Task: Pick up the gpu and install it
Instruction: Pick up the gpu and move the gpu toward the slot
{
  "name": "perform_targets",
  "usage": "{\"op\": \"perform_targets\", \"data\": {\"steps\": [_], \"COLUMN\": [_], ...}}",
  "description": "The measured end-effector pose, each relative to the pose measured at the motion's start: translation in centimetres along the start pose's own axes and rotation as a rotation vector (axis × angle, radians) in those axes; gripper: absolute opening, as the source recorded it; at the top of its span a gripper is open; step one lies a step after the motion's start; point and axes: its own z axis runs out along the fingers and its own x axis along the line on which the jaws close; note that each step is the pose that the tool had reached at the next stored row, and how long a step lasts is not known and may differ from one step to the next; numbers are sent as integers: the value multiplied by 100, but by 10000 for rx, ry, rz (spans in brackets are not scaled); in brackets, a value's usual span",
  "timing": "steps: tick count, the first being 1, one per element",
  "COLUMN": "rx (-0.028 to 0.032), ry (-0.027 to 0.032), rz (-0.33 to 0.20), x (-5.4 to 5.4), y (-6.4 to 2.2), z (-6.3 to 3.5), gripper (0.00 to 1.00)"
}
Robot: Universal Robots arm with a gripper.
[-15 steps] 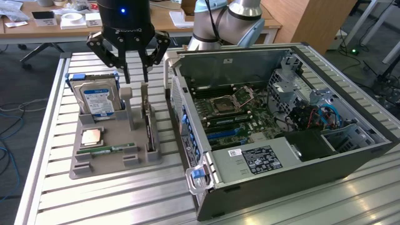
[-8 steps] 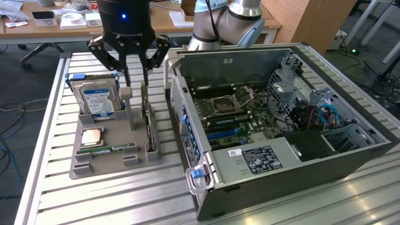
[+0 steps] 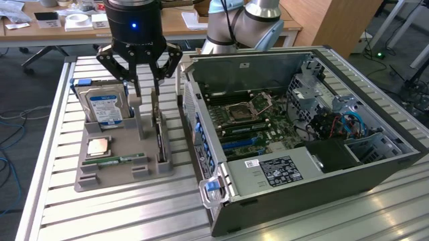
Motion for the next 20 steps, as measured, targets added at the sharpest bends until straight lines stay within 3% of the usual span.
{"op": "perform_targets", "data": {"steps": [20], "rx": [-5], "ry": [-3], "rz": [0], "x": [2], "y": [-4], "z": [89], "gripper": [42]}}
